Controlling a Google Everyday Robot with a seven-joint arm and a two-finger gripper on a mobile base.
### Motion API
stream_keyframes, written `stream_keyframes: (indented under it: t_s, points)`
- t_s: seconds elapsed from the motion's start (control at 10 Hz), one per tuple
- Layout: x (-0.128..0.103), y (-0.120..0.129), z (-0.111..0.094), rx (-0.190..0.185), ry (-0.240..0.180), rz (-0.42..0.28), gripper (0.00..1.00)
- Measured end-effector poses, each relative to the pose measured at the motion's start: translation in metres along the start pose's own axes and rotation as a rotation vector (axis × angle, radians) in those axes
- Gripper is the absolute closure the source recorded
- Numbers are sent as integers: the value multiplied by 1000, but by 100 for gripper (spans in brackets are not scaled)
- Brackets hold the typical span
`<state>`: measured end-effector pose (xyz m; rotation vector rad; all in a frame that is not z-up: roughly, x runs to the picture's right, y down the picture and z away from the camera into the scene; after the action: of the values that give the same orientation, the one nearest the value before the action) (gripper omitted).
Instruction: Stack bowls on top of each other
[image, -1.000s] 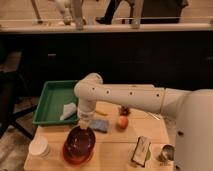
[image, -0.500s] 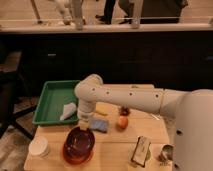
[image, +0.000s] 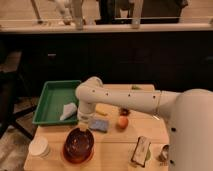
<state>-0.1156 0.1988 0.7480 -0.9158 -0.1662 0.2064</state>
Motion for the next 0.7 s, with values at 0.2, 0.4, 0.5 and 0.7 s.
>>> stream_keyframes:
  t_s: [0.2,0.4,0.5,0.7]
  points:
    - [0,0,0,0,0,-1,92]
    - [0,0,0,0,0,-1,74]
    - [0,0,0,0,0,-1,64]
    - [0,0,0,0,0,-1,44]
